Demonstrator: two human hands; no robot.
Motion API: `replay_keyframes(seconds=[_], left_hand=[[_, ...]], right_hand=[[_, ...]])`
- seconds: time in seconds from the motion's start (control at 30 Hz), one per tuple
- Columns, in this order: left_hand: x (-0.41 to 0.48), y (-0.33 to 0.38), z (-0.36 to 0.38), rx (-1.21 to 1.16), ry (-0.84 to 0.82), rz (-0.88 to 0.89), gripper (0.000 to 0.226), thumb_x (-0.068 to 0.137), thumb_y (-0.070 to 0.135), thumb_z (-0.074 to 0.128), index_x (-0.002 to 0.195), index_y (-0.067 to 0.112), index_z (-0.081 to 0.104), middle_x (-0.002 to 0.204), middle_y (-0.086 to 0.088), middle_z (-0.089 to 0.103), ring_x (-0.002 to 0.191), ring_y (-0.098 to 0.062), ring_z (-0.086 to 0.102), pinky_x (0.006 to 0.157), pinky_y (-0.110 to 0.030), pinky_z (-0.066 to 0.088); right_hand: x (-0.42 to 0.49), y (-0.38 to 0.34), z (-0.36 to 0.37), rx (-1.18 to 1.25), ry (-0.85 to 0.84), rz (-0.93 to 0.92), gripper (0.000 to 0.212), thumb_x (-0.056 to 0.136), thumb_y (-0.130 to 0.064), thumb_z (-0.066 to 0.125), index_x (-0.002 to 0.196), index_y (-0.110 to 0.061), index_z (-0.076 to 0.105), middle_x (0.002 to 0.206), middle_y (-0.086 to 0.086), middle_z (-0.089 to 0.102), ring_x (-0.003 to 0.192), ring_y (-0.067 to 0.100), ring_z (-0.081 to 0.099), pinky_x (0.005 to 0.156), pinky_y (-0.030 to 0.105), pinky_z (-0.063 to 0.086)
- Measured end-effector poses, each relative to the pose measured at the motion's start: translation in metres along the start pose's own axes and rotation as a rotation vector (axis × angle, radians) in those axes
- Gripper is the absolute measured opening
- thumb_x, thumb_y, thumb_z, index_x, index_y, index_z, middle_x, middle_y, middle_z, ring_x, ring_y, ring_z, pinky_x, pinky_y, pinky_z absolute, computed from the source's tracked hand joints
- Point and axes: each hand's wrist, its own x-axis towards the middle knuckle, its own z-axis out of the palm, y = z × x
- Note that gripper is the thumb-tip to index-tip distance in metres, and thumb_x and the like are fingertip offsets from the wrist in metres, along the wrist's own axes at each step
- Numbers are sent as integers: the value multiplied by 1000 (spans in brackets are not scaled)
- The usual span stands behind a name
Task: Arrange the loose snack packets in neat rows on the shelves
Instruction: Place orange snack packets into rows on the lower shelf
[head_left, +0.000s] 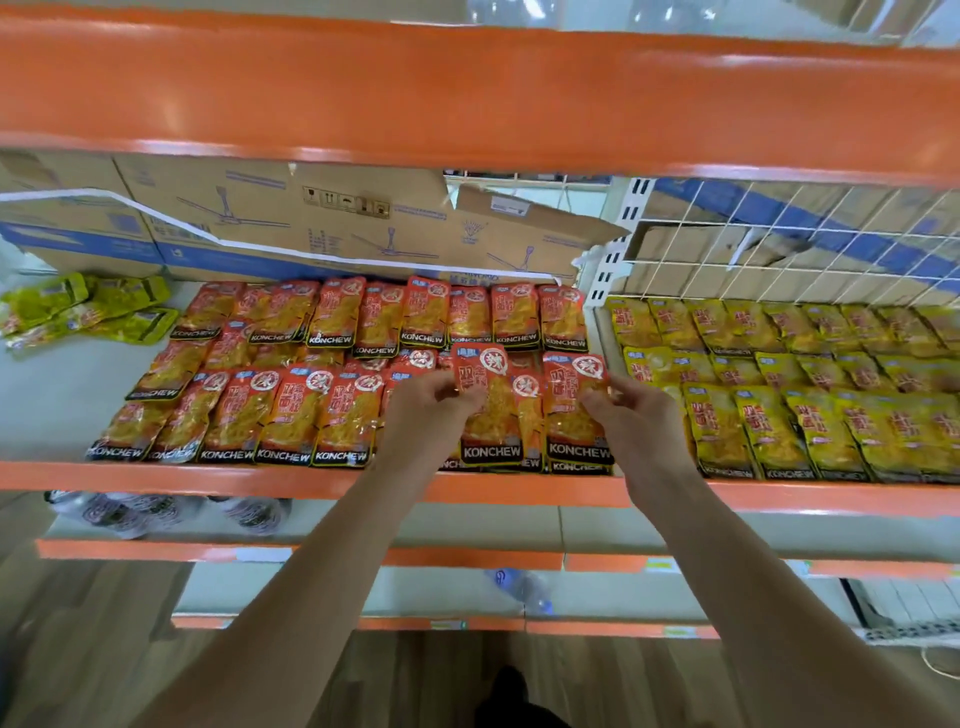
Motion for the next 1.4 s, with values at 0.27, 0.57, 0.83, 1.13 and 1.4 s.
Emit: replay_keyframes(seconds=[0.27, 0.57, 0.83, 1.13, 1.4], left_hand=[[46, 2, 43, 303, 62, 126, 25, 94, 28, 68, 80, 8, 69, 74, -4, 69, 69, -22, 65, 60, -28, 46], [63, -12, 59, 824, 159, 157, 52, 94, 58, 54, 129, 19, 52, 102, 3, 63, 99, -19, 58, 103, -44, 30], [78, -27, 62, 961, -5, 473, 37, 101, 36, 42, 132, 34, 61, 140, 12, 53, 123, -15, 50, 98, -41, 31], [82, -37, 61, 921, -105, 565, 48, 100, 42, 33, 134, 25, 62, 141, 8, 57, 126, -15, 54, 106, -41, 31], [88, -35, 64, 982, -115, 612, 61, 97, 43, 21, 136, 19, 61, 141, 1, 59, 130, -20, 54, 101, -40, 41]], right_hand=[[50, 16, -4, -291, -61, -132, 54, 94, -15, 63, 144, -30, 50, 56, -5, 44, 37, 3, 36, 35, 16, 31], [63, 20, 13, -574, -40, -266, 36, 96, -17, 55, 131, -23, 62, 92, -1, 67, 65, 7, 59, 49, 18, 44], [64, 27, 19, -981, -32, -265, 42, 99, -41, 46, 131, -15, 56, 131, 11, 41, 127, 29, 33, 101, 41, 38], [65, 32, 17, -952, -140, -369, 44, 99, -37, 48, 135, -13, 53, 145, 3, 44, 134, 25, 38, 107, 46, 37], [68, 34, 18, -919, -159, -363, 40, 101, -31, 46, 136, -12, 52, 146, 5, 43, 133, 26, 38, 106, 43, 34]])
